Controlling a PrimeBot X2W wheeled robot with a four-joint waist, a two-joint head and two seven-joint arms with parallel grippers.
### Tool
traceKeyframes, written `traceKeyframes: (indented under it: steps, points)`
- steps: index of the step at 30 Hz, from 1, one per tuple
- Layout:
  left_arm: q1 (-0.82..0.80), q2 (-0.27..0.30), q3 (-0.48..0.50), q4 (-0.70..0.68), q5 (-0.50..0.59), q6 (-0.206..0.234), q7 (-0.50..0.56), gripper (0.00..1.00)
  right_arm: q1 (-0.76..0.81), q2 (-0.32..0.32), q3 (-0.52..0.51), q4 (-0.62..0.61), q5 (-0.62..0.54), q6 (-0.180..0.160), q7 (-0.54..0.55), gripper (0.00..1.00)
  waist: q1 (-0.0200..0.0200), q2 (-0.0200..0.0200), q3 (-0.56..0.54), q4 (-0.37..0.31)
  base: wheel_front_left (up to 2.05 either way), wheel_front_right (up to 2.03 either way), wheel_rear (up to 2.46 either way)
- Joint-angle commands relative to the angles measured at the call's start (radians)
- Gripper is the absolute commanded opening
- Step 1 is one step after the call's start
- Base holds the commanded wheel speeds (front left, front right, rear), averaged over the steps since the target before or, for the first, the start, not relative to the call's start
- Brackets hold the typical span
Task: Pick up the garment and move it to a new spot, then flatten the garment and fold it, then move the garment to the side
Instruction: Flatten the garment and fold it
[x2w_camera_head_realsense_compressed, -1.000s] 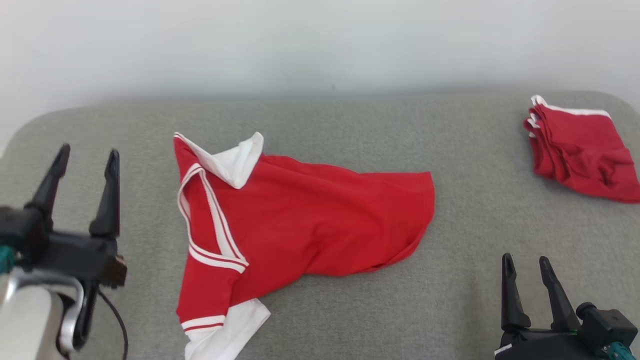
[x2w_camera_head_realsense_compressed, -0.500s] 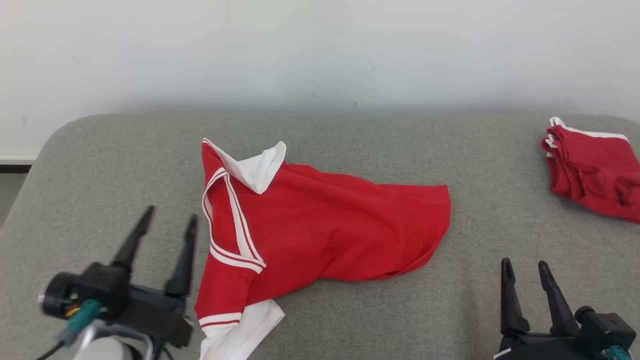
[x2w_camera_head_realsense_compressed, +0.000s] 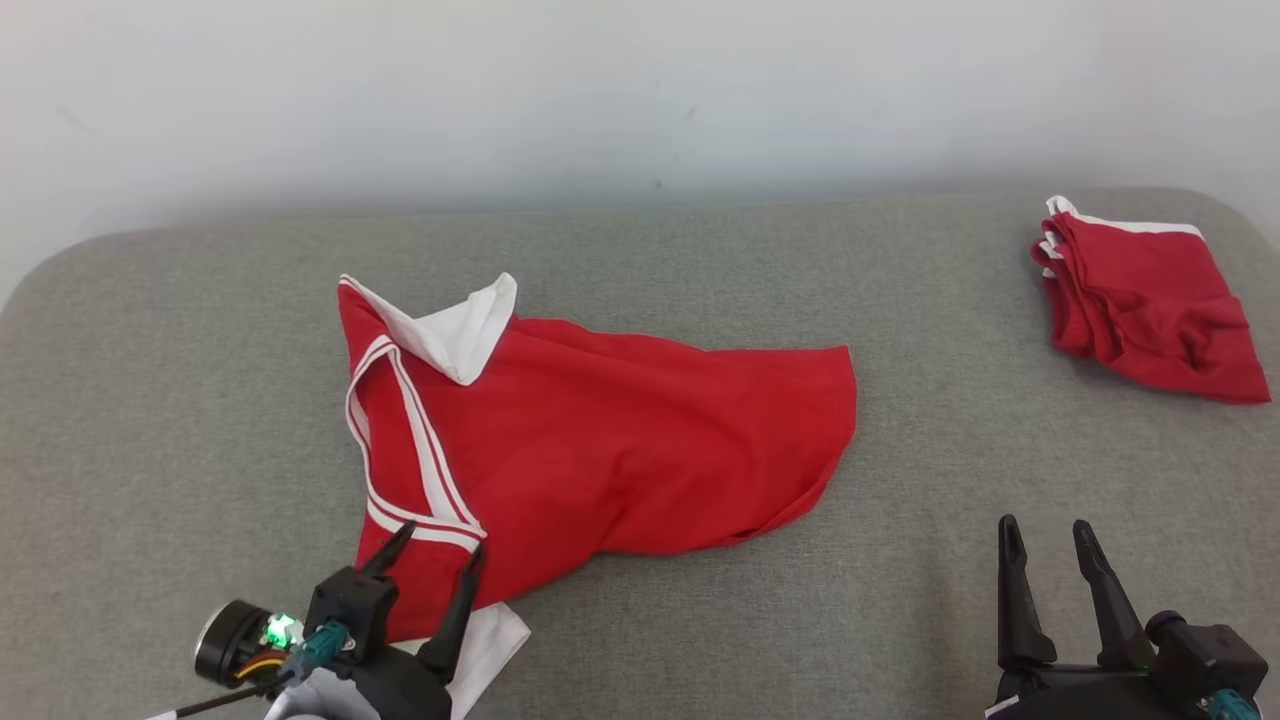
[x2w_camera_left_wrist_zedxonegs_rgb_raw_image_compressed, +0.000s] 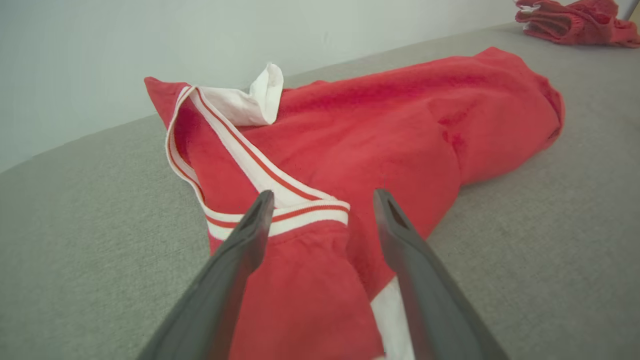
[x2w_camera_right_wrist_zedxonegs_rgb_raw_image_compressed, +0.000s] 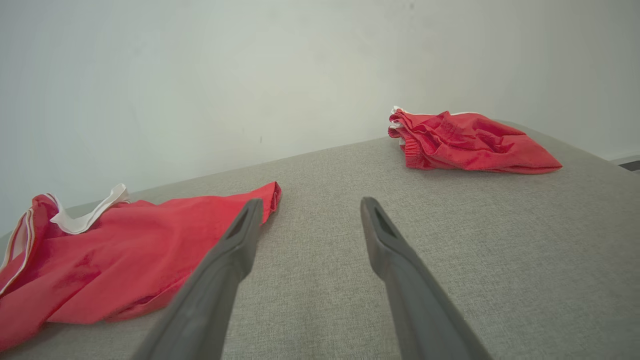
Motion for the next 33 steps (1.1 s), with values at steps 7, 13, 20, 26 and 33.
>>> traceKeyframes:
  steps: [7, 13, 20, 26, 33]
  points:
    - [-0.040, -0.015, -0.023, 0.171, 0.016, -0.007, -0.017, 1.00, -0.011, 0.000, 0.002, -0.002, -0.007, -0.003, 0.000, 1.00, 0.0000, 0.0000, 0.018, -0.028, 0.00, 0.00, 0.00]
    - [-0.082, -0.036, -0.001, 0.289, -0.014, -0.004, -0.041, 0.00, -0.004, 0.000, -0.003, -0.005, -0.011, -0.003, 0.000, 1.00, 0.0000, 0.0000, 0.014, -0.036, 0.00, 0.00, 0.00]
    - [-0.075, -0.010, 0.113, 0.201, -0.078, 0.000, -0.058, 0.00, 0.014, 0.000, -0.011, -0.011, -0.009, -0.003, 0.002, 1.00, 0.0000, 0.0000, -0.001, -0.010, 0.00, 0.00, 0.00]
    - [0.010, 0.013, 0.168, 0.134, -0.111, -0.015, -0.058, 0.00, 0.014, 0.000, -0.005, -0.003, -0.001, -0.003, 0.003, 1.00, 0.0000, 0.0000, -0.006, 0.011, 0.00, 0.00, 0.00]
    - [0.054, -0.006, 0.219, 0.137, -0.112, -0.019, -0.058, 1.00, 0.005, 0.000, -0.001, 0.001, -0.006, -0.003, 0.005, 1.00, 0.0000, 0.0000, -0.011, 0.016, 0.00, 0.00, 0.00]
